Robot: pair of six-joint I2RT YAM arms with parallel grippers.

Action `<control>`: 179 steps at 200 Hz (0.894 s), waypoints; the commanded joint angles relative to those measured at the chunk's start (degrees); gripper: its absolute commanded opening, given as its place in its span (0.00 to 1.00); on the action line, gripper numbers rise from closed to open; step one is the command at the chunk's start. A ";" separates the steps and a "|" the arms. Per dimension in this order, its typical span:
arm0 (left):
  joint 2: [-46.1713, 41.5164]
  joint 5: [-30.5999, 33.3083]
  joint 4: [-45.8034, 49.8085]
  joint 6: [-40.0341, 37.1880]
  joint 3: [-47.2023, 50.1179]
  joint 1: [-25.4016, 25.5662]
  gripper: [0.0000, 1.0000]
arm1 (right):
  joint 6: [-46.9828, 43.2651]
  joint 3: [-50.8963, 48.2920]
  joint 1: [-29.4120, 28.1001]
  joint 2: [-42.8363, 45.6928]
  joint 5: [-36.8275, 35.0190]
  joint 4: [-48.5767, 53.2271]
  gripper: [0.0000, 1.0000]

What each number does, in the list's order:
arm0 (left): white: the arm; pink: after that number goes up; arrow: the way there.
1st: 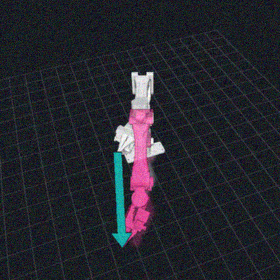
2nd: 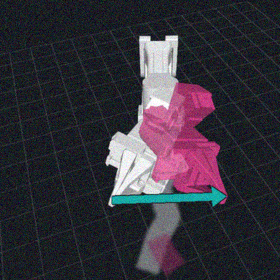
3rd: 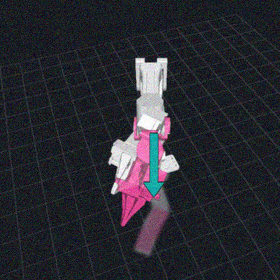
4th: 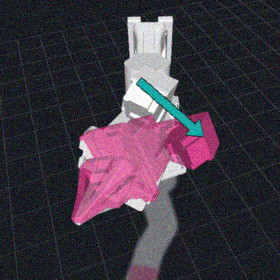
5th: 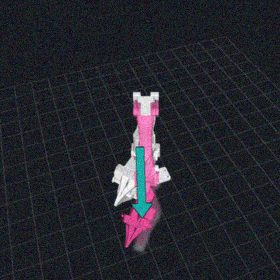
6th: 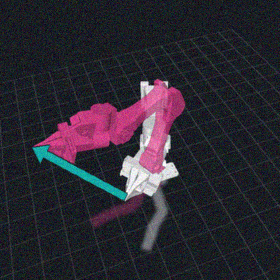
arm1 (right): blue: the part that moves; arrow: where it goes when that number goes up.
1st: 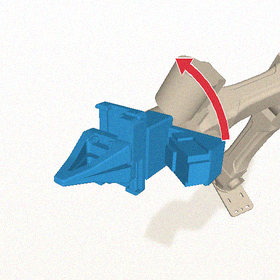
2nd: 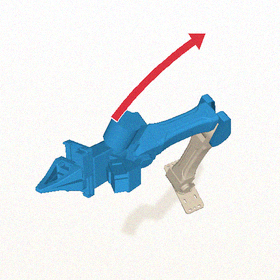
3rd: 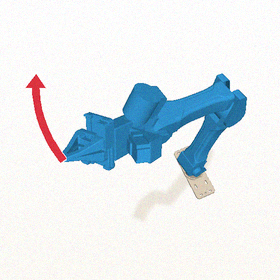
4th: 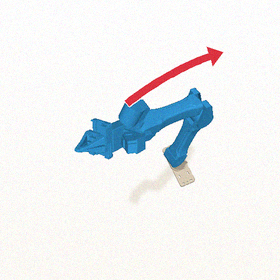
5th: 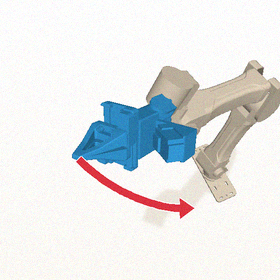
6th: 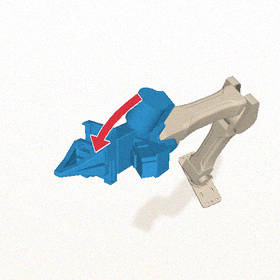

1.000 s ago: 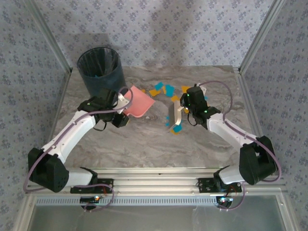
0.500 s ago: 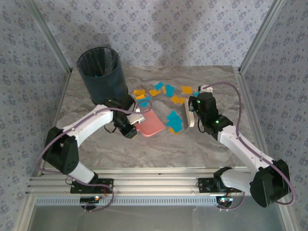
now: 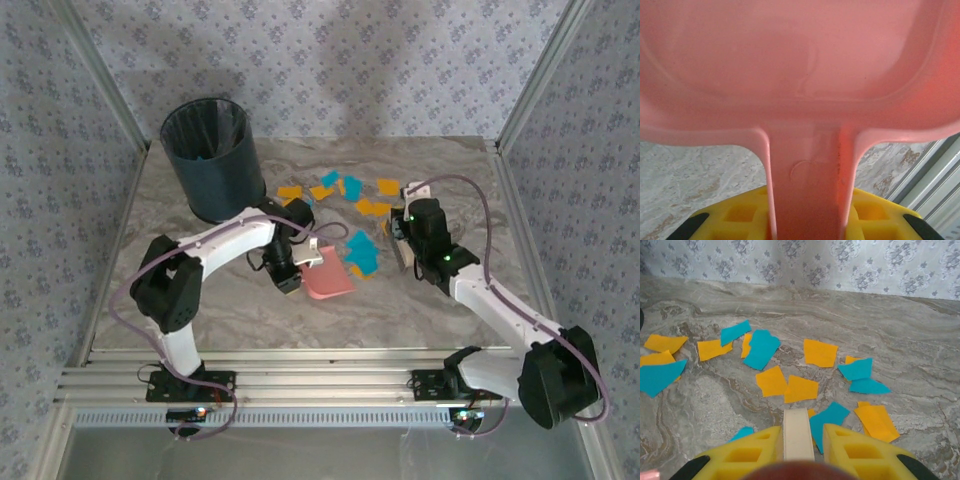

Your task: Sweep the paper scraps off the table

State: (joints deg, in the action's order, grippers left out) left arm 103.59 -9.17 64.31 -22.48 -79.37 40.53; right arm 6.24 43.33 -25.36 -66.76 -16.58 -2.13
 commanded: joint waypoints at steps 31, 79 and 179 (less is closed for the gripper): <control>3.23 2.61 5.76 -0.90 -4.25 0.56 0.00 | -3.43 3.12 0.38 -4.52 3.57 -4.02 0.00; 5.36 3.15 6.35 0.44 -6.24 0.60 0.00 | -3.54 4.54 0.16 -7.11 4.53 -4.90 0.00; 8.80 3.24 7.38 0.90 -8.72 0.65 0.00 | -2.40 4.40 -1.92 -10.55 5.40 -5.43 0.00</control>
State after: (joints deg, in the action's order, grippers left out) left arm 111.72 -6.11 69.12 -21.45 -86.43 40.69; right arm 3.55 46.46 -26.30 -76.69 -12.29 -6.46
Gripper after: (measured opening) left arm 0.271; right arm 0.263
